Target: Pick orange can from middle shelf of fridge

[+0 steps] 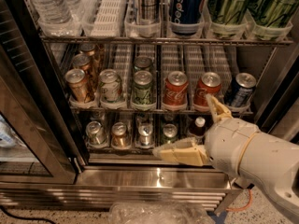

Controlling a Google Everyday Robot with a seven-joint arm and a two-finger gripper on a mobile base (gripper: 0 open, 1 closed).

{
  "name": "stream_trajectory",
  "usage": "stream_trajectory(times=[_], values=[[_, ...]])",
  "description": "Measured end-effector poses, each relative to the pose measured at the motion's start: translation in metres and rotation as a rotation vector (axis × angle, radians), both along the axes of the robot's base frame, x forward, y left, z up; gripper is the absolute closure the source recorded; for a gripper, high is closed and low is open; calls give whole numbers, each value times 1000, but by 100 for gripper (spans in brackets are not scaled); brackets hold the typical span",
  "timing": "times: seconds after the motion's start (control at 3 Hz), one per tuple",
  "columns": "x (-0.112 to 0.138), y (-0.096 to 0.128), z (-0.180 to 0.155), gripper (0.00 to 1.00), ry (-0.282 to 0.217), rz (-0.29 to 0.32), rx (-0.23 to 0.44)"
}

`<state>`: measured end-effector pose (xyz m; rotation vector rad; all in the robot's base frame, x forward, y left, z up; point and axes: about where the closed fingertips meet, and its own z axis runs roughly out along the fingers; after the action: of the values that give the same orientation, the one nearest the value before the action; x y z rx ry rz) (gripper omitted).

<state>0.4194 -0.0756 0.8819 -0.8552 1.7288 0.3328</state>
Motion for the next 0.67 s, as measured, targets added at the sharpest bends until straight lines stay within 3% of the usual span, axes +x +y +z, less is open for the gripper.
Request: stream_trajectory(times=[0.33, 0.67], values=[[16, 22, 14, 0, -98, 61, 91], [17, 27, 12, 0, -134, 91, 63]])
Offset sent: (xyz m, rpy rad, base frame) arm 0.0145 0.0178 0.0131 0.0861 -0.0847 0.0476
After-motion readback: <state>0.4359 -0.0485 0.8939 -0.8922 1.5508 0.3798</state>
